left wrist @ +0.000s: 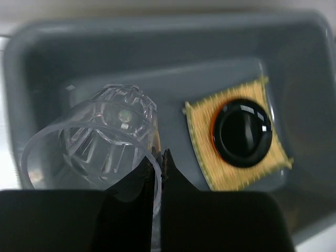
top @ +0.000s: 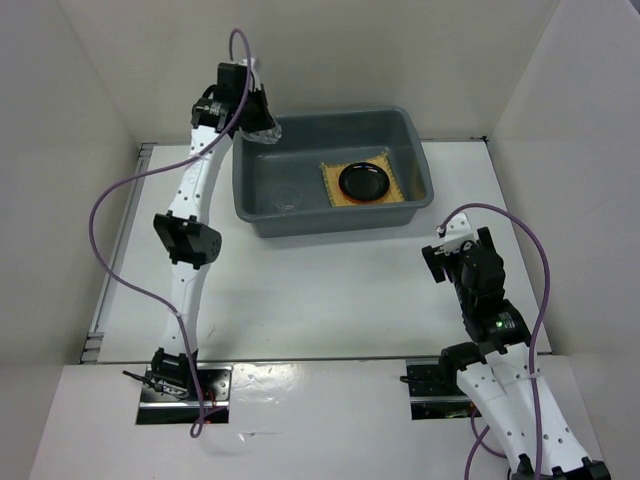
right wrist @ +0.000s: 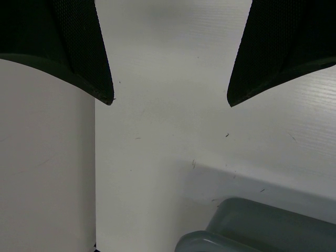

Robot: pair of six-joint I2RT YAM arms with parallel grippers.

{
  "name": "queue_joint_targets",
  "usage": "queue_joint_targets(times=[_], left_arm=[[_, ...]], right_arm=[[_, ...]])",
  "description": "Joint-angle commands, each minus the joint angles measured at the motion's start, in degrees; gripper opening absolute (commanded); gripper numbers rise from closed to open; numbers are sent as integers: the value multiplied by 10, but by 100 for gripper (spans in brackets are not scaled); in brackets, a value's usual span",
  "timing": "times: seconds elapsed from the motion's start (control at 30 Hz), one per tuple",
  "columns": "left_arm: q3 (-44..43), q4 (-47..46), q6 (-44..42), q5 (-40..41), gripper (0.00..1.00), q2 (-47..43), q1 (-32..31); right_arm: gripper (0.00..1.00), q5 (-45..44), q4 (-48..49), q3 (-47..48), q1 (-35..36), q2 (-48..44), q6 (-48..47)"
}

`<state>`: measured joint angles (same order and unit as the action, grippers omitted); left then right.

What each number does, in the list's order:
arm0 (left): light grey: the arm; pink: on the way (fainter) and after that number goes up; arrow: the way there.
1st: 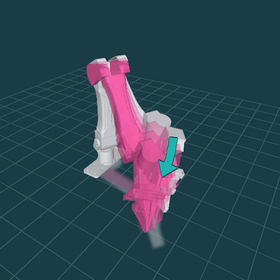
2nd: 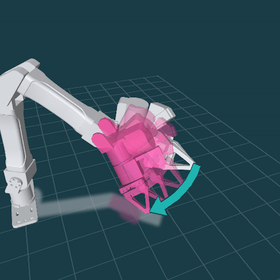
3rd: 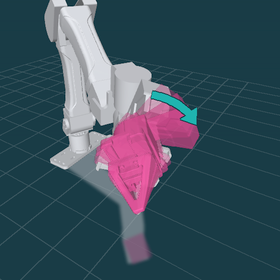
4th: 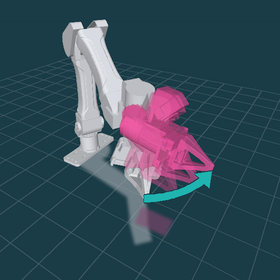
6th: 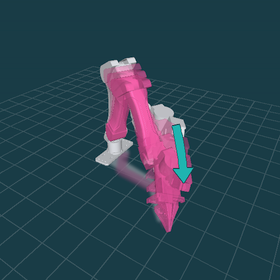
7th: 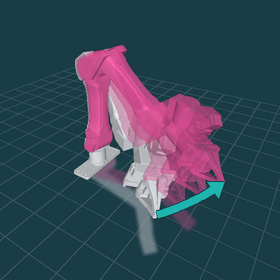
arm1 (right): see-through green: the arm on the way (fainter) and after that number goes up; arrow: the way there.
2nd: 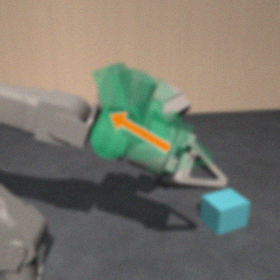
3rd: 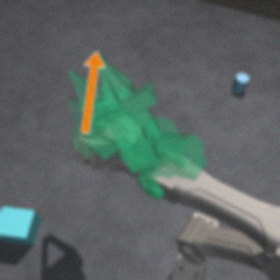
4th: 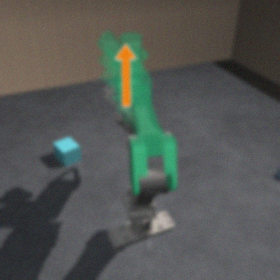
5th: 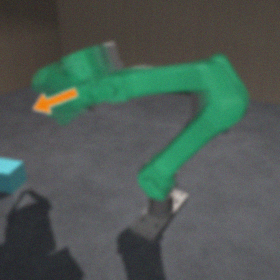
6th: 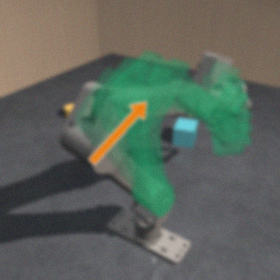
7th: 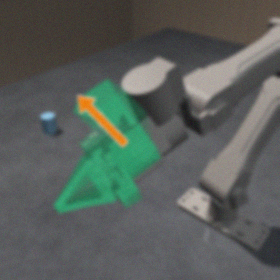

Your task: Place the mixed dishes into the plastic bin

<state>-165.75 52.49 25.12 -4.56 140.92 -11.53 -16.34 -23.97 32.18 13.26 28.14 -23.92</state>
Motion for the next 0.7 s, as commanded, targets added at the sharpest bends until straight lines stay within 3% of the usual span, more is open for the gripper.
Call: queue_joint_targets(times=[0.0,0.3,0.47,0.53,0.67], left_arm=[[17,9,-39,-40,0,-7,-9],[87,49,-47,41,0,40,-67],[96,54,-47,54,7,59,-79],[96,54,-47,54,11,66,-79],[96,54,-42,60,35,66,-79]], right_arm=[[93,-12,28,-4,5,-5,-2],[93,-12,28,-4,5,-5,-2],[93,-12,28,-4,5,-5,-2],[93,-12,28,-4,5,-5,-2],[94,-12,28,-4,11,0,-2]])
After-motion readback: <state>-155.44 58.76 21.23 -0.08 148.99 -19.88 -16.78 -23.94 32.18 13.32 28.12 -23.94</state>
